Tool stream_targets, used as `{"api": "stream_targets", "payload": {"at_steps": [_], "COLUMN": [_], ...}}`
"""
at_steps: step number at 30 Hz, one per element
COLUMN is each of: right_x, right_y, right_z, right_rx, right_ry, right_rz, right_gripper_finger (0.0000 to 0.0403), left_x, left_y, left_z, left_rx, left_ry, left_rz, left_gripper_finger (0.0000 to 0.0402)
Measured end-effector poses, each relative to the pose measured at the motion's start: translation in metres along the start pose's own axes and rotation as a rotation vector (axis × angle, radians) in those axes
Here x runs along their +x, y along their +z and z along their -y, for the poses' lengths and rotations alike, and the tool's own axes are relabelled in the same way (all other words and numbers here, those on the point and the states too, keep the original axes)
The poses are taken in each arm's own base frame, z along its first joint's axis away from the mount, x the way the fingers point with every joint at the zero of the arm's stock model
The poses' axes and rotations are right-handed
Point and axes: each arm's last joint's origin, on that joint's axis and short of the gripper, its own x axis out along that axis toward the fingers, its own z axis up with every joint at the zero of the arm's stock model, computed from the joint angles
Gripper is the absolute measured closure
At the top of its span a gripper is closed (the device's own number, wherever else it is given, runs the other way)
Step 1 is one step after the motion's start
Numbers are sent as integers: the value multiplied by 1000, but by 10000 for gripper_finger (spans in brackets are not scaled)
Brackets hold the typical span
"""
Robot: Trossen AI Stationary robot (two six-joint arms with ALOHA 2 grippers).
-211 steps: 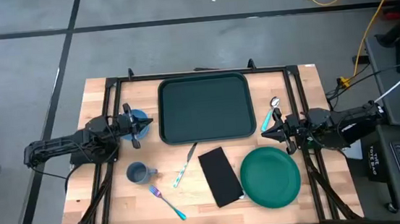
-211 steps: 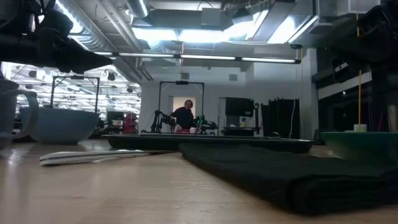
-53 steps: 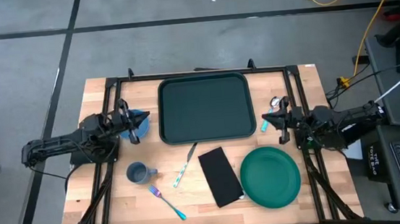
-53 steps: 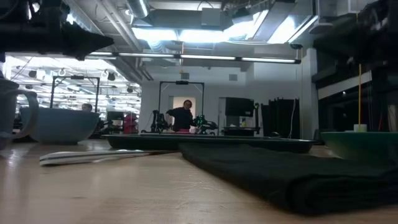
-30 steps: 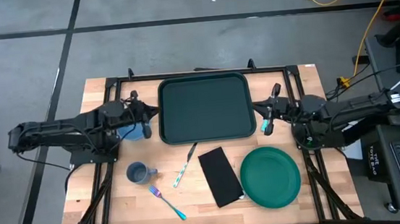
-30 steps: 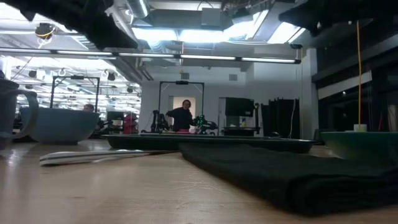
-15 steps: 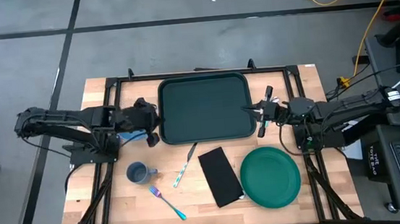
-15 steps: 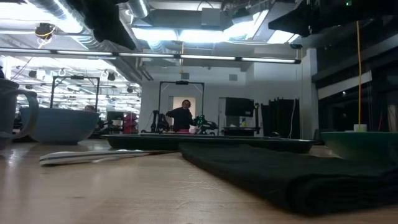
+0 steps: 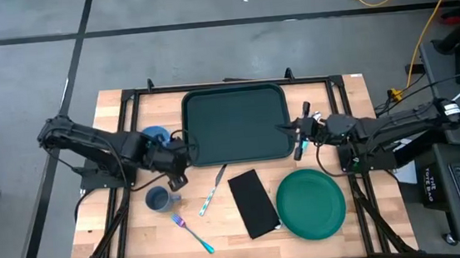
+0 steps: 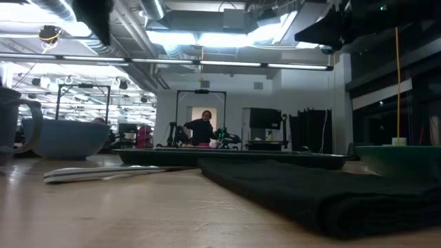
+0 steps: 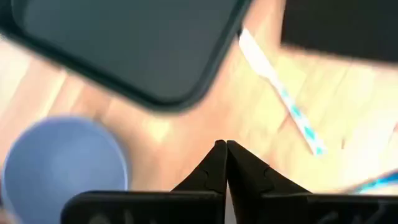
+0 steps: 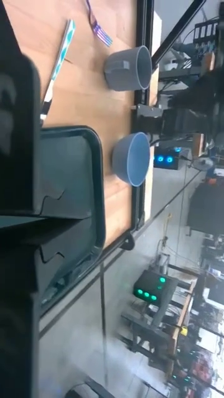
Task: Set up tray
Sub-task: Put the mug on the top right of the tray
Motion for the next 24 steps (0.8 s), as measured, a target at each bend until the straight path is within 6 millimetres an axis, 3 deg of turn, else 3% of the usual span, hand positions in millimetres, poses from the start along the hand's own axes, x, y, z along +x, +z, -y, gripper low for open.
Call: {"api": "stream_targets", "payload": {"at_steps": [11,24], "right_x": [6,6], "right_y": [-3,3], "right_z": [-3,-2], "right_rx": [2,1], "right_ry": [1,-6], "right_rz": [-8,52], "right_gripper_finger": [380,380], "left_x": [-18,-23], "left_y": [-10,-27], "left_z": [36,48], "left_rx": [-130,-150], "left_ry": [-35,-52], "left_rz": [-189,-239], "left_gripper_finger": [398,398]}}
